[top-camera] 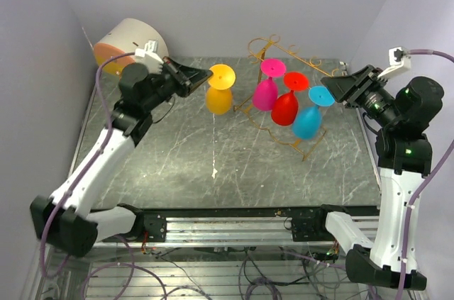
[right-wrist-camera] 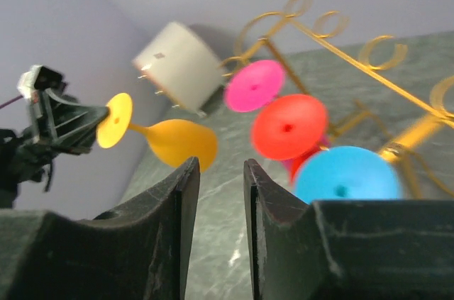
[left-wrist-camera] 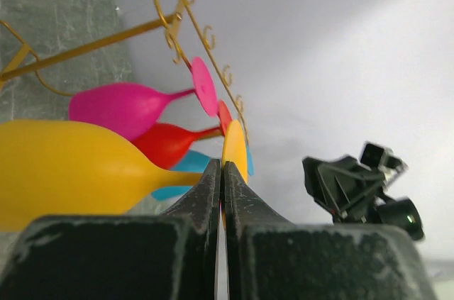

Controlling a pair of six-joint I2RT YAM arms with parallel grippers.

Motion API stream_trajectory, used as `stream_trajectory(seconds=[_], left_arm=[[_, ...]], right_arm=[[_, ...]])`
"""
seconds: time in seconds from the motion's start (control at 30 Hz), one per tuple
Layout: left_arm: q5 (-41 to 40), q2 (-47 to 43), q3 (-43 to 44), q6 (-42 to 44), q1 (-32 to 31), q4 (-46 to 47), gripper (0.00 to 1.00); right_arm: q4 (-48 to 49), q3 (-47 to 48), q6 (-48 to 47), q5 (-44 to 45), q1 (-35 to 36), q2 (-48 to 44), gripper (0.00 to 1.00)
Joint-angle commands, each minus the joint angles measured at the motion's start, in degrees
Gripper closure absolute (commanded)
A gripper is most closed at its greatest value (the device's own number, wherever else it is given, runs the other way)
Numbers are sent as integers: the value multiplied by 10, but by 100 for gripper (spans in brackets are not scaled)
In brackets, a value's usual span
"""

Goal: Take the wine glass off the wine glass rack

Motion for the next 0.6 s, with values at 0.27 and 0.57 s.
stream_trajectory(seconds=[0.27, 0.57], left_arm=[[3, -348, -122, 8, 4, -5, 93], [58, -469, -85, 1, 4, -26, 93]], right_arm=[[343, -139, 222, -284, 89, -27, 58], [467, -154, 222, -274, 301, 22, 45]])
